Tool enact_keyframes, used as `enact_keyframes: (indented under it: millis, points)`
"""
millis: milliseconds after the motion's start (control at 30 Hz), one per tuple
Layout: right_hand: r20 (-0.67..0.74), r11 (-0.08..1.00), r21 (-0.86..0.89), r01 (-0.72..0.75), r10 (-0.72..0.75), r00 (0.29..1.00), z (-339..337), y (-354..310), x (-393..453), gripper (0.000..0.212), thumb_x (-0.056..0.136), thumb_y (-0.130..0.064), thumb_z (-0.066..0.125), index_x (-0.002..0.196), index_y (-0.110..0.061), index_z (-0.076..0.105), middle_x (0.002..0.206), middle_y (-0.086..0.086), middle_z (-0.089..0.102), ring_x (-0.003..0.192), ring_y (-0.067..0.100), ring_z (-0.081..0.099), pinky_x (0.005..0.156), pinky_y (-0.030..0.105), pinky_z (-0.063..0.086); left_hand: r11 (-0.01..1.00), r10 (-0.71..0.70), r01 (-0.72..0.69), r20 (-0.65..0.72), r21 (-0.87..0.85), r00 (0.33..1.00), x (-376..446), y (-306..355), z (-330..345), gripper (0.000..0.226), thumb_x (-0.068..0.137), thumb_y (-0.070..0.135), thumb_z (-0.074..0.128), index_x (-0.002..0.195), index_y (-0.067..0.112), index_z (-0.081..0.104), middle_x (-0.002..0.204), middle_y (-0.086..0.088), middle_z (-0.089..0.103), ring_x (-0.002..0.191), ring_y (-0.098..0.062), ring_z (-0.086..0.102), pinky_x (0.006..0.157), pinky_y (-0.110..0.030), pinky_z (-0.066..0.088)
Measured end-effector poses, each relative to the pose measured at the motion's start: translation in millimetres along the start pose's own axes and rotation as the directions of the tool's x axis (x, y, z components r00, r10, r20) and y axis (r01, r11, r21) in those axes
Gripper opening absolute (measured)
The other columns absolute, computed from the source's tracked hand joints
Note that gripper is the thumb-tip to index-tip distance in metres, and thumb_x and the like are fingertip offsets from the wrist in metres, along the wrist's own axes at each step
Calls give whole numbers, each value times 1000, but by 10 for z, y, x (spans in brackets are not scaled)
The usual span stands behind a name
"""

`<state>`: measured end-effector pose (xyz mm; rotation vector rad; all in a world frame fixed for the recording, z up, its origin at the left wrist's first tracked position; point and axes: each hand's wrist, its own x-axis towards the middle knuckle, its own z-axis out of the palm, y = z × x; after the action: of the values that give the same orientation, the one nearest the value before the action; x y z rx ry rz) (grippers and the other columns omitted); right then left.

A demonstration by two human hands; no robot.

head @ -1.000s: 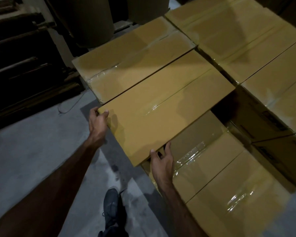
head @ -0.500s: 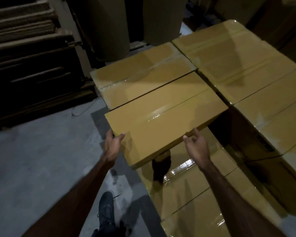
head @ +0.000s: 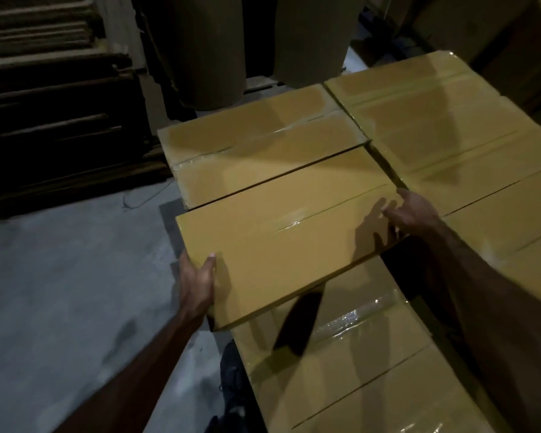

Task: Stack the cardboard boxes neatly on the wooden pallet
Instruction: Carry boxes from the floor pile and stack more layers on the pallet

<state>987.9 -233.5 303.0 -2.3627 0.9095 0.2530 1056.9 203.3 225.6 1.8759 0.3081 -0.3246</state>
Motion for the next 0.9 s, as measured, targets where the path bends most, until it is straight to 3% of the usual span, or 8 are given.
enact_keyframes:
  millis: [100,233,400,533,733,900]
  points:
    - [20,999,-8,-35,35,999,-2,6,150,67,102,-36,66,150,6,44,137,27,60,123,43,60,85,38,47,1000,-14,14,-4,7,1000,-14,-34,5,62,104,33,65,157,21,35,135,4,52,123,-23,55,104,-51,48]
    - [26,998,-33,-58,59,998,79,78,292,57,103,-32,66,144,4,49,139,26,57,126,43,56,88,37,44,999,-52,52,0,12,999,-10,-68,32,64,102,36,66,156,23,33,142,0,52,128,-27,55,107,-59,48]
    - [-16,996,-61,-60,59,998,164,154,445,63,99,-41,69,140,3,51,135,26,58,121,43,58,90,45,51,999,-39,39,-36,3,999,34,-134,100,65,103,36,65,156,22,31,138,2,49,124,-23,53,103,-49,46]
    - [-41,992,-38,-118,116,992,233,190,528,67,97,-40,72,145,-1,48,141,23,54,129,43,54,104,57,51,999,-29,28,-59,-19,998,51,-171,135,66,103,36,64,157,20,30,137,4,48,122,-21,52,98,-43,44]
    - [-82,990,22,-143,144,986,252,240,563,84,87,-52,78,151,-9,44,148,21,48,132,44,51,103,63,51,1000,-17,16,-60,-17,998,14,-166,105,65,100,39,69,154,23,35,138,2,53,124,-25,57,105,-58,51]
    - [-87,992,28,-126,128,988,188,277,513,85,90,-47,78,154,-7,40,153,23,45,138,44,47,107,60,48,999,3,-4,-25,-46,1000,-25,-116,119,70,99,45,68,156,25,33,139,5,51,126,-25,55,108,-59,48]
